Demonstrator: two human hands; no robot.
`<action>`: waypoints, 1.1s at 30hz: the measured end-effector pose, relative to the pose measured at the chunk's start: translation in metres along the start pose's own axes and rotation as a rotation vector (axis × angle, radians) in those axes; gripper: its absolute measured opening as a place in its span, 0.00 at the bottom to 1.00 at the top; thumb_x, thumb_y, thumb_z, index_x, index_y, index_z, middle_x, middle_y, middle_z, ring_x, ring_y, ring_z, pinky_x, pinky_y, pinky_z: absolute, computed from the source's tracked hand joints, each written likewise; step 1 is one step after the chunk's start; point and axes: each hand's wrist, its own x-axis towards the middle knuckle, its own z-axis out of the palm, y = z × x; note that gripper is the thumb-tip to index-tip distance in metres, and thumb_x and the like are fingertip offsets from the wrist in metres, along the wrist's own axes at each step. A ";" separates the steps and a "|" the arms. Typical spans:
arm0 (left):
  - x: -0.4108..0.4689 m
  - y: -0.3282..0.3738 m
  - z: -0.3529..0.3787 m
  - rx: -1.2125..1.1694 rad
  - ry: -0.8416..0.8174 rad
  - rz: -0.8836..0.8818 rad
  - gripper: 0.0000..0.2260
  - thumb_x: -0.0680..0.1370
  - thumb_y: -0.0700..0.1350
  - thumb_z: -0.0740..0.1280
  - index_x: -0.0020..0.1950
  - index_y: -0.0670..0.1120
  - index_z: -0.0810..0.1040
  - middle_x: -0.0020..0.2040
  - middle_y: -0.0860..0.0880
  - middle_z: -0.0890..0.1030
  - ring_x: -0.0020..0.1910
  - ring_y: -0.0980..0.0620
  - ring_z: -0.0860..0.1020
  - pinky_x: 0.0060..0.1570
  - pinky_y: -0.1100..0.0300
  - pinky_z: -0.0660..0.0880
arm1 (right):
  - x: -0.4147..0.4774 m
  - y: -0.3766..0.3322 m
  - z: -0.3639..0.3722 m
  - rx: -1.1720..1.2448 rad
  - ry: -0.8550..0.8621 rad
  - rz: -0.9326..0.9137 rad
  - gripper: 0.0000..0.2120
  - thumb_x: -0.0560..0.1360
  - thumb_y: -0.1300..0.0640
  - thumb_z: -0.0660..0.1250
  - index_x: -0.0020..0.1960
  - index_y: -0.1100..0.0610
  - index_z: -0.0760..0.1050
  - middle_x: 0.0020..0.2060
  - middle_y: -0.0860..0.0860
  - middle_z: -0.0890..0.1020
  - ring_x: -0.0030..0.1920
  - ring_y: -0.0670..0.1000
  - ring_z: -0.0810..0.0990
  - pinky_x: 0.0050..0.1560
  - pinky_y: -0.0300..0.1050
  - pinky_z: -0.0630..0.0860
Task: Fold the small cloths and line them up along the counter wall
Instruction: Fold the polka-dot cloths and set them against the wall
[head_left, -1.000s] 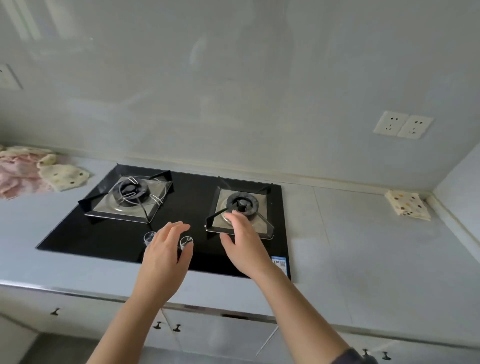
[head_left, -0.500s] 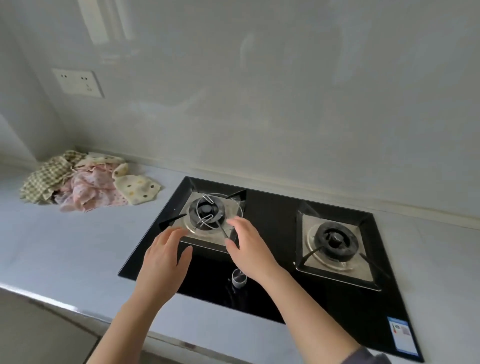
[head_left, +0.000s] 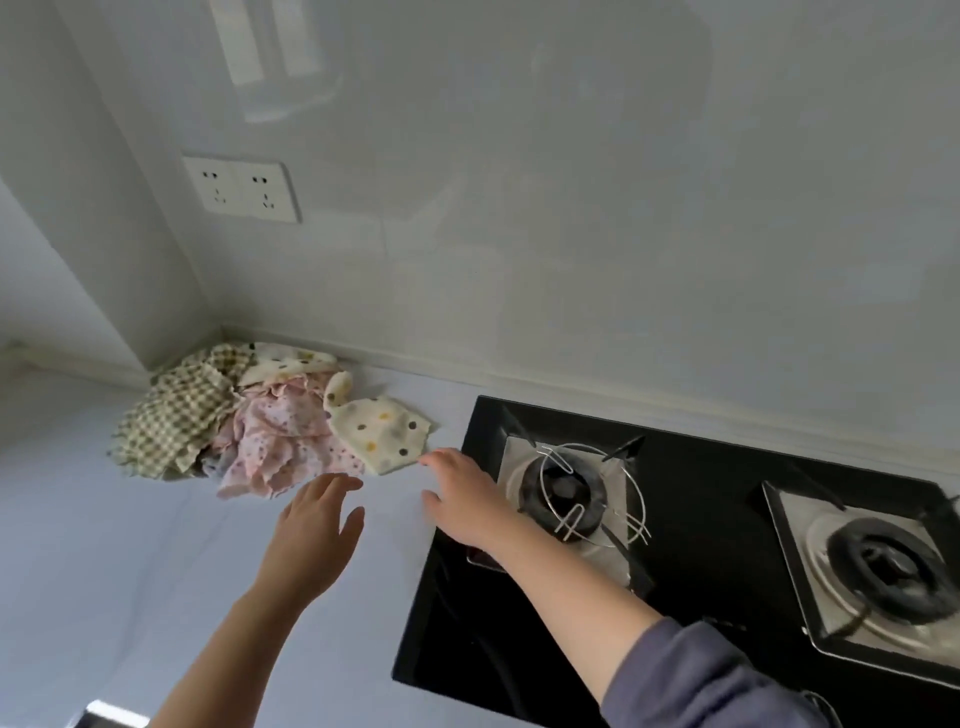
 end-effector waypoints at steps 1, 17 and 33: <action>0.018 -0.016 0.000 0.025 -0.033 0.031 0.14 0.78 0.44 0.66 0.63 0.46 0.75 0.64 0.46 0.75 0.64 0.43 0.73 0.62 0.48 0.69 | 0.021 -0.005 0.008 -0.007 -0.005 0.035 0.22 0.79 0.56 0.57 0.72 0.57 0.62 0.70 0.54 0.65 0.69 0.55 0.65 0.67 0.53 0.66; 0.157 -0.157 0.083 0.166 0.025 0.234 0.27 0.75 0.59 0.48 0.70 0.54 0.70 0.72 0.48 0.69 0.71 0.44 0.66 0.64 0.36 0.64 | 0.184 0.011 0.128 -0.317 0.230 0.255 0.23 0.82 0.48 0.42 0.76 0.49 0.53 0.78 0.50 0.51 0.77 0.52 0.45 0.71 0.67 0.41; 0.118 -0.179 0.078 0.099 0.360 0.416 0.11 0.76 0.46 0.63 0.53 0.43 0.78 0.54 0.43 0.80 0.53 0.40 0.77 0.57 0.50 0.66 | 0.067 -0.034 0.173 -0.041 0.632 0.141 0.10 0.80 0.52 0.57 0.40 0.52 0.66 0.37 0.49 0.75 0.40 0.54 0.72 0.39 0.45 0.63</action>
